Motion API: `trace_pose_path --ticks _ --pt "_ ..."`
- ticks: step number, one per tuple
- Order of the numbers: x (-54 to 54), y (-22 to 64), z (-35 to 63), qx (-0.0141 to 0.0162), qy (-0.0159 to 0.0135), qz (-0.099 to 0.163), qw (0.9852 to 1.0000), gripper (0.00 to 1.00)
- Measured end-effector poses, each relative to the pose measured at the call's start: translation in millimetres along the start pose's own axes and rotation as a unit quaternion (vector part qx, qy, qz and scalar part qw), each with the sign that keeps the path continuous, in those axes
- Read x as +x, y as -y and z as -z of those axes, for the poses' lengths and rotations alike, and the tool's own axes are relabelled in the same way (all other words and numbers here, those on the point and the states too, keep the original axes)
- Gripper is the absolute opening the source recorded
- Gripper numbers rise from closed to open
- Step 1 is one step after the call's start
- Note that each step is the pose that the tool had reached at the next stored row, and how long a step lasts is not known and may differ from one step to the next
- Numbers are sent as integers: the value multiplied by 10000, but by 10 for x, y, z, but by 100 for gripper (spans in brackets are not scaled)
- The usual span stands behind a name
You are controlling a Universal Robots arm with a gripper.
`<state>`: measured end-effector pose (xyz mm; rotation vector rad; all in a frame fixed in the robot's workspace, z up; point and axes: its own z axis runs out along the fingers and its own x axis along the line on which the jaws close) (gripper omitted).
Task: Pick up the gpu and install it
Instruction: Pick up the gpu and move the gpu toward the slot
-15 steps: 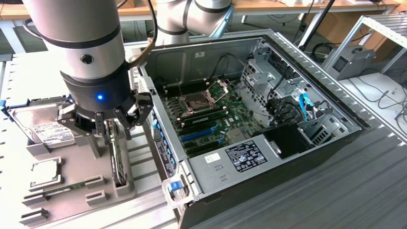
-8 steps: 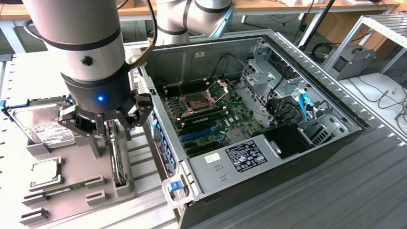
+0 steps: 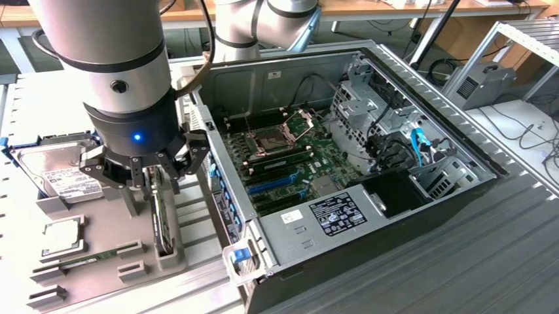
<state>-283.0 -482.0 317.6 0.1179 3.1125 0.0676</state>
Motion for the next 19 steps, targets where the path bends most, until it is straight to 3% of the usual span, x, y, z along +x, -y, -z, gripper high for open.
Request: trace_pose_path --ticks 19 --pt "12 3 -62 0 0 0 10000 42"
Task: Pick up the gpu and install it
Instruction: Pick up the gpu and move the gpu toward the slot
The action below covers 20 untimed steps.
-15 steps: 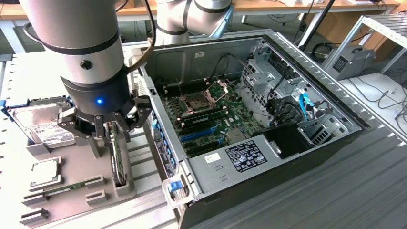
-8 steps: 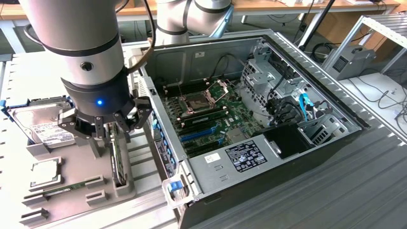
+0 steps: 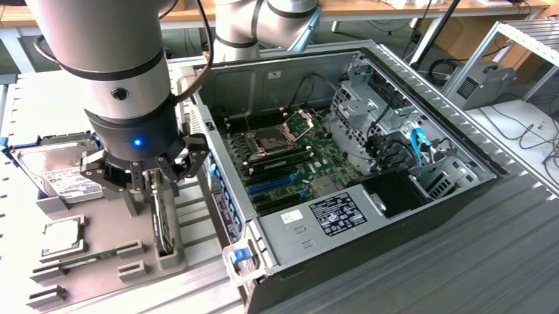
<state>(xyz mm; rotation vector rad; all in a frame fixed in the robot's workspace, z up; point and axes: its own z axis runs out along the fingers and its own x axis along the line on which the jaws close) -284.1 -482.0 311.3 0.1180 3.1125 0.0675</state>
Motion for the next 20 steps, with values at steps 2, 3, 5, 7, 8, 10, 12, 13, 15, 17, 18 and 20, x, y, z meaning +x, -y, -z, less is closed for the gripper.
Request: trace_pose_path --ticks 2,3,5,7,8,10,12,13,15,17,18,20 --pt "0 0 -5 0 0 0 10000 42" --pt "1 0 -8 0 0 0 10000 42" --pt "1 1 -13 0 0 0 10000 42" --pt "2 1 -19 0 0 0 10000 42" --pt "2 1 -21 0 0 0 10000 42" --pt "2 1 -27 0 0 0 10000 42" --pt "3 2 -33 0 0 0 10000 42" --pt "3 2 -35 0 0 0 10000 42" --pt "4 2 -41 0 0 0 10000 42" --pt "4 2 -46 0 0 0 10000 42" --pt "5 2 -48 0 0 0 10000 42" --pt "5 3 -53 0 0 0 10000 42"
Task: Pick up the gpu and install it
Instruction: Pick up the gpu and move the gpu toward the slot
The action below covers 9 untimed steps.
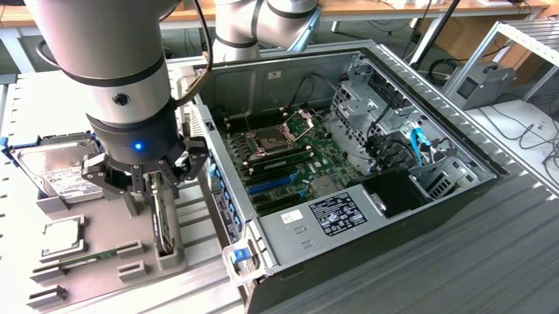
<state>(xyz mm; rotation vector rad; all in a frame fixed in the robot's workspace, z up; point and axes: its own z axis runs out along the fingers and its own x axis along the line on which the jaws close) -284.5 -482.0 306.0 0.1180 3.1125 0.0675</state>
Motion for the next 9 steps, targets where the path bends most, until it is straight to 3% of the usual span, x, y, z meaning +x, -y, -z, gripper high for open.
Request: trace_pose_path --ticks 9 --pt "2 1 -25 0 0 0 10000 42"
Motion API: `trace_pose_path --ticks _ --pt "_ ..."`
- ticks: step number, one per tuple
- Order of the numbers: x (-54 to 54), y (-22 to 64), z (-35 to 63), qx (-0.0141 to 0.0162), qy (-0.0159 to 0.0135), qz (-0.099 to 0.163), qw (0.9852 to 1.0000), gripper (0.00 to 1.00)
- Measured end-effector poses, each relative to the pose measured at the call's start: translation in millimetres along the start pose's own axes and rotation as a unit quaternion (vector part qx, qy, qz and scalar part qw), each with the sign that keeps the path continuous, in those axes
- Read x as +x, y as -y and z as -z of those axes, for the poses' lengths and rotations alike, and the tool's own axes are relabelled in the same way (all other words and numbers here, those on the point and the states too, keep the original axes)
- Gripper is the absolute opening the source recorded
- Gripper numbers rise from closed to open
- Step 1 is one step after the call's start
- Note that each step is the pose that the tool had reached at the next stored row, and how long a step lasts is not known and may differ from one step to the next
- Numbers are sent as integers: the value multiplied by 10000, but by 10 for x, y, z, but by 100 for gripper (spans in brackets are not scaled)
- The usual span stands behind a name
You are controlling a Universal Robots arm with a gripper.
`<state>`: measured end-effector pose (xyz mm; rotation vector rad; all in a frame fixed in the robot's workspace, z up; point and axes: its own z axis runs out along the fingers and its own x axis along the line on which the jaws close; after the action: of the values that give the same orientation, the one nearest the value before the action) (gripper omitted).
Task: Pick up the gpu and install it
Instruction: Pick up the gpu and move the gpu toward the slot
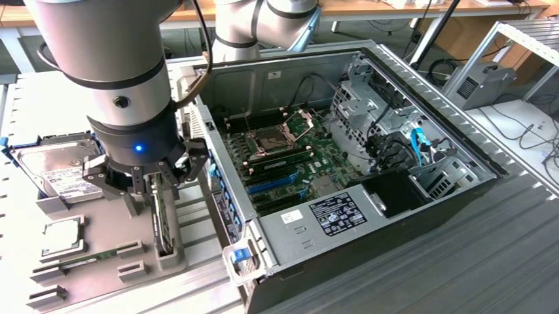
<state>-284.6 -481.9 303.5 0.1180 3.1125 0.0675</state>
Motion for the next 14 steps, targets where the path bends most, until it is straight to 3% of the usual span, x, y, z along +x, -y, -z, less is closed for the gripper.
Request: trace_pose_path --ticks 14 --pt "2 2 -39 0 0 0 10000 42"
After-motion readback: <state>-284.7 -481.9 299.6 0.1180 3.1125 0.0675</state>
